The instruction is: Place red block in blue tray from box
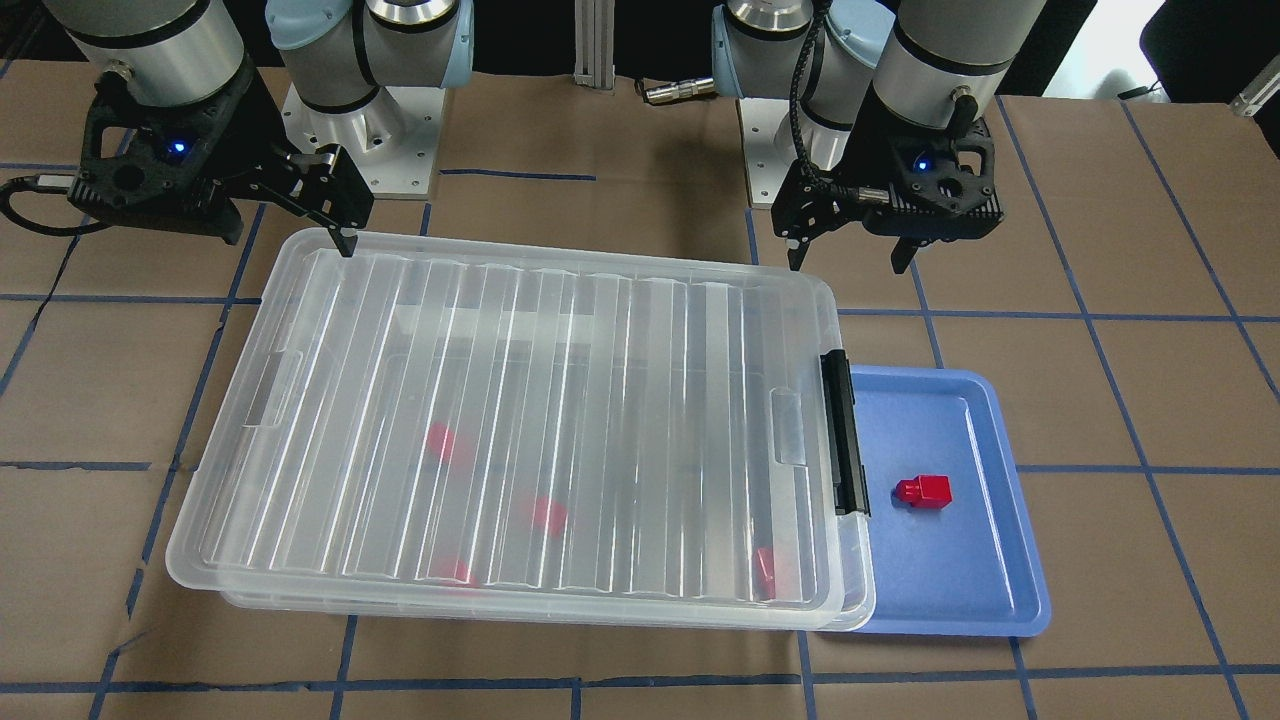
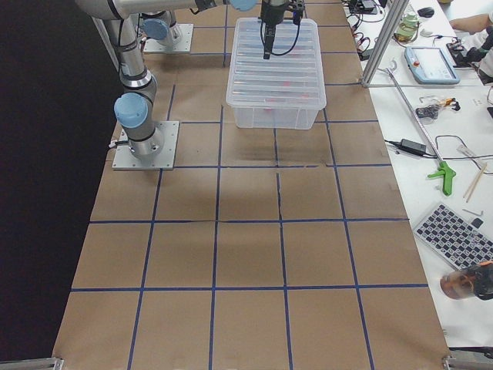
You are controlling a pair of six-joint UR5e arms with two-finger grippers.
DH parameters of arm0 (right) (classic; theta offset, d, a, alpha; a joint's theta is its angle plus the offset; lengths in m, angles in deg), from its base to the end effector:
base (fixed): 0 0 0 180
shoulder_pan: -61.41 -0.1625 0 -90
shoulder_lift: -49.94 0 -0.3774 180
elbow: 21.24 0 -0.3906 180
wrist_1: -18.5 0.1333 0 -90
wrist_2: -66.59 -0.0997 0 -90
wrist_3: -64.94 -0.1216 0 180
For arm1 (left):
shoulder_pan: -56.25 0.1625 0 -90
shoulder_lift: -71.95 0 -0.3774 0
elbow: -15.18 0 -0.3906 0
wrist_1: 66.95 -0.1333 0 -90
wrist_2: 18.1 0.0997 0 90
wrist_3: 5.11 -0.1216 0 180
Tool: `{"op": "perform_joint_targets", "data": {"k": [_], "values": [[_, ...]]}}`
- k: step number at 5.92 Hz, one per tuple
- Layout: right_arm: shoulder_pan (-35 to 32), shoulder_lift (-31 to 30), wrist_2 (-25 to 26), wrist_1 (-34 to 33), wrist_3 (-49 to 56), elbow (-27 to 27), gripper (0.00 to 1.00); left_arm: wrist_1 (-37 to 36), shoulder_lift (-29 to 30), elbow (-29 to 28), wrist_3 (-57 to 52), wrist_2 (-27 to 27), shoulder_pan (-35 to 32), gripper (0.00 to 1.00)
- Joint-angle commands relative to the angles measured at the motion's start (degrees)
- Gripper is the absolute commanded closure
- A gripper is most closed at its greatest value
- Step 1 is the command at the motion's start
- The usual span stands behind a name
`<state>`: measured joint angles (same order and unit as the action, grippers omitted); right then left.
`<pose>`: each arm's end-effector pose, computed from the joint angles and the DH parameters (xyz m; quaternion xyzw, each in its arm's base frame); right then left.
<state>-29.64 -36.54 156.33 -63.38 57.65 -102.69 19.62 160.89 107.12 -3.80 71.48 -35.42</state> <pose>0.1431 -0.5027 0.4466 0.0545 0.9981 0.0271 0.0003 -0.1484 -0.4845 0.4168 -0.0032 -0.9997 0.0221 0.0042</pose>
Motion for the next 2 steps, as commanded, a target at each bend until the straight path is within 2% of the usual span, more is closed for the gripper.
{"op": "perform_joint_targets", "data": {"k": [1,2], "values": [[0.00,0.00,0.00,-0.03,0.00,-0.03,0.00,0.00,0.00,0.00,0.00,-0.02,0.00,0.02],[0.00,0.00,0.00,-0.03,0.09,-0.11,0.00,0.00,0.00,0.00,0.00,-0.02,0.00,0.02]]}}
